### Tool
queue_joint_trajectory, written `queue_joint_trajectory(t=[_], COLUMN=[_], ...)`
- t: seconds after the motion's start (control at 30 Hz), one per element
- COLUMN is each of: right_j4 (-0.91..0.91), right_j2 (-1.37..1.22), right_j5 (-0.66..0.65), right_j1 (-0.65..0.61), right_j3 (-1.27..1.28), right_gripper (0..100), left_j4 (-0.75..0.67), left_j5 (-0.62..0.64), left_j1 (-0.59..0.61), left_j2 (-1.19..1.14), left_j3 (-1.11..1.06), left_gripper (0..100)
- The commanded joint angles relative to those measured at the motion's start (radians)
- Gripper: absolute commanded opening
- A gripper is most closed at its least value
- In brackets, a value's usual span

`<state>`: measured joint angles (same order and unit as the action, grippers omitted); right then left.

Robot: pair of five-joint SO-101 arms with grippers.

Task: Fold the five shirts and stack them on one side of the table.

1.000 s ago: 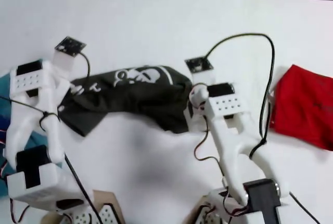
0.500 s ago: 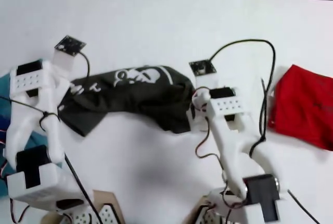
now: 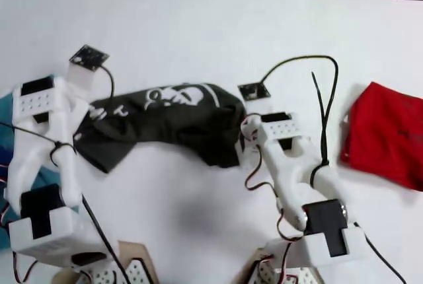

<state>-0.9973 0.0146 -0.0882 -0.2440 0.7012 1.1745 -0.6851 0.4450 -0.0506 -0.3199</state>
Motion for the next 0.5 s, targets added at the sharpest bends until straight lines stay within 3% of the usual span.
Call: queue_joint_trajectory(t=[0.0,0.33,0.47], right_j4=[0.039,0.033,0.031], right_j2=[-0.002,-0.002,-0.002], right_j5=[-0.003,-0.002,-0.003], right_j1=[-0.004,0.001,0.007], right_j3=[-0.014,-0.014,-0.014], right_gripper=[18.3,17.8,8.3], left_j4=[-0.006,-0.005,-0.005], left_j5=[0.0,0.0,0.0], left_j1=[-0.002,0.0,0.002], left_j2=[0.011,0.012,0.012], left_j3=[0.042,0.042,0.042], left_gripper=[2,2,2])
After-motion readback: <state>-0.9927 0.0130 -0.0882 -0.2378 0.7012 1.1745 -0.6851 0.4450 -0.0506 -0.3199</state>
